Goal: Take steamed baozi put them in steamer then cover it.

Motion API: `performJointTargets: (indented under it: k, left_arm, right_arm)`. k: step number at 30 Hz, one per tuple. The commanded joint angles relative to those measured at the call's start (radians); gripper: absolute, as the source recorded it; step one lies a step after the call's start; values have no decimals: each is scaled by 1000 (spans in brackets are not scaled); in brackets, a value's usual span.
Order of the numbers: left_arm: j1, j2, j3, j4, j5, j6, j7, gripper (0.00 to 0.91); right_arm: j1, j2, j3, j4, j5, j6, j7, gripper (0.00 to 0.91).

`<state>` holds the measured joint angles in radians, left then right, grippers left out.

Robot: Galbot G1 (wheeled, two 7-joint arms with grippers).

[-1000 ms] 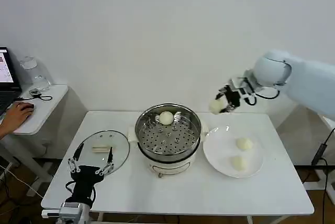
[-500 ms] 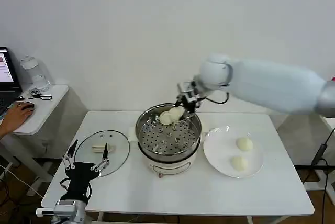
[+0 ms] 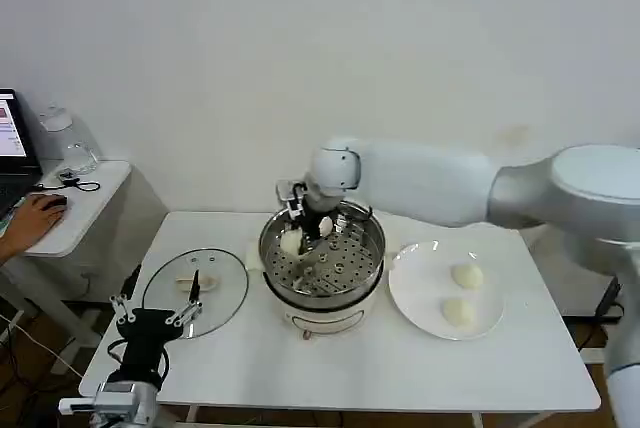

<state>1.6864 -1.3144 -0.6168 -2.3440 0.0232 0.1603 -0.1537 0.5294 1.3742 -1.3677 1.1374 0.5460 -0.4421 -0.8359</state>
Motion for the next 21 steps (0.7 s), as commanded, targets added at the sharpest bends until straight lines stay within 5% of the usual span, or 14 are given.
performJointTargets:
  k: [1, 6, 8, 9, 16, 21]
  left_arm:
    - [6, 0, -12, -3, -4, -4, 0, 907]
    - [7, -4, -7, -7, -3, -4, 1, 907]
    - [8, -3, -6, -9, -3, -4, 1, 907]
    - [8, -3, -5, -10, -2, -4, 1, 907]
    - [4, -4, -2, -13, -2, 1, 0, 907]
    - [-2, 4, 11, -30, -4, 10, 0, 907]
  right_arm:
    - [-88, 82, 9, -120, -46, -29, -2, 574]
    - [-83, 80, 11, -121, -41, -29, -5, 574]
    - [-84, 82, 14, -122, -41, -31, 0, 867]
    - [-83, 81, 16, -121, -40, -34, 1, 907]
    - [28, -11, 20, -6, -20, -34, -12, 907]
    - [185, -180, -11, 152, -14, -10, -33, 907]
